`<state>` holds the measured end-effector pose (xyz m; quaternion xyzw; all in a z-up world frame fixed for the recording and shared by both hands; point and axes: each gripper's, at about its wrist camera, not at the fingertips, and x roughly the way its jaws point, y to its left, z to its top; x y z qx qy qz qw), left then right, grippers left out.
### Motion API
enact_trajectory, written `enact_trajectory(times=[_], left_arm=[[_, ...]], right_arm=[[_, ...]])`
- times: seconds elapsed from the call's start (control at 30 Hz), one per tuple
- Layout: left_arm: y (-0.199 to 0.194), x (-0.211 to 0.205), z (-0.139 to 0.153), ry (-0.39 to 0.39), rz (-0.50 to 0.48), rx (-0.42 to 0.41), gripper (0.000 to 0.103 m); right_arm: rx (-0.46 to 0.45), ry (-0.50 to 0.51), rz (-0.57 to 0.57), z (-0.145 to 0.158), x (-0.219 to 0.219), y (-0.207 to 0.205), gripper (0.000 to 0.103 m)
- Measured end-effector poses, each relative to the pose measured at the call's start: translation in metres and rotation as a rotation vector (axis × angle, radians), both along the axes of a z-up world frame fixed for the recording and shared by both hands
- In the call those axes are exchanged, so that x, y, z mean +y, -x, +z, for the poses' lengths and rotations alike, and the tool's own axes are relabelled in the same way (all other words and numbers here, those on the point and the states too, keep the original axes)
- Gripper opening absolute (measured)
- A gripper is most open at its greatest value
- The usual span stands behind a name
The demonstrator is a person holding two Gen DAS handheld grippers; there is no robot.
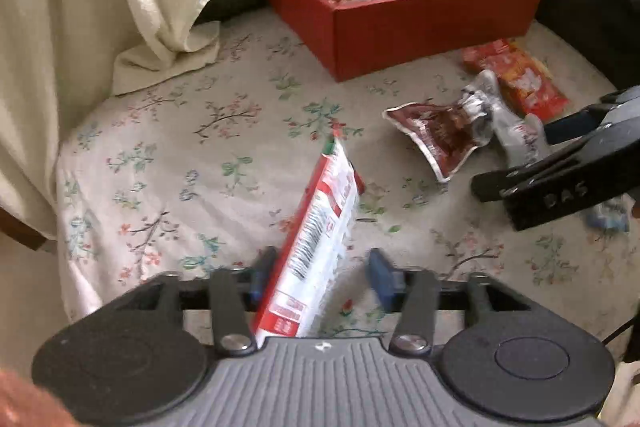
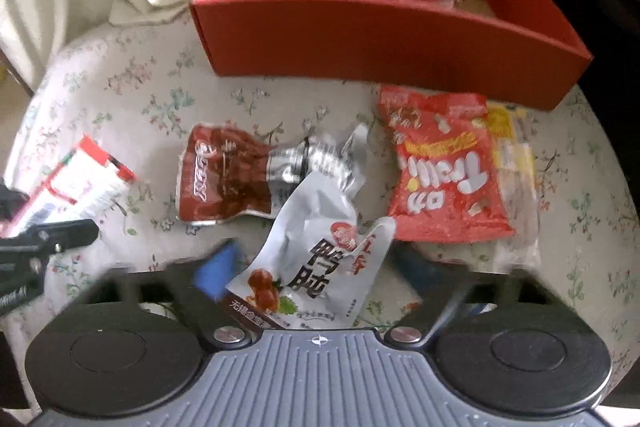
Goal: Organize snacks
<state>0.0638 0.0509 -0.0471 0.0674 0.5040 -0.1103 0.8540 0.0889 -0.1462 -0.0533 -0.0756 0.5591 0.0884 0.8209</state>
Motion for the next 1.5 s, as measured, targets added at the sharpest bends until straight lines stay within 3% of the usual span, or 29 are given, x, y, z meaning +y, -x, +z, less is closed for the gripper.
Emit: enact_trajectory(times=[0.03, 0.07, 0.2, 0.4, 0.53, 0.77, 1.5], left_arm=[[-0.002, 0.003, 0.001, 0.014, 0.011, 0.008, 0.009], [-0.004, 0.007, 0.002, 0.035, 0.032, 0.020, 0.005], [-0.002, 0.015, 0.010, 0.067, 0.078, 0.012, 0.005], [0.007, 0.024, 0.028, 0.242, 0.155, -0.007, 0.005], [0.007, 0.020, 0.031, 0.308, 0.158, 0.009, 0.005], [-0.004, 0.013, 0.038, 0.390, 0.152, 0.009, 0.005], [-0.052, -0.031, 0.069, 0.408, 0.159, -0.127, 0.005]], right_arm=[[0.004, -0.016, -0.016, 0.003, -0.005, -0.001, 0.067], [0.013, -0.042, -0.030, 0.004, -0.011, -0.003, 0.064], [0.029, -0.123, -0.097, 0.008, -0.029, -0.003, 0.063], [0.003, -0.203, -0.172, 0.022, -0.050, 0.003, 0.063], [-0.004, -0.279, -0.218, 0.027, -0.060, 0.006, 0.063], [-0.057, -0.315, -0.204, 0.046, -0.054, 0.005, 0.063], [-0.173, -0.345, -0.171, 0.080, -0.052, -0.024, 0.063]])
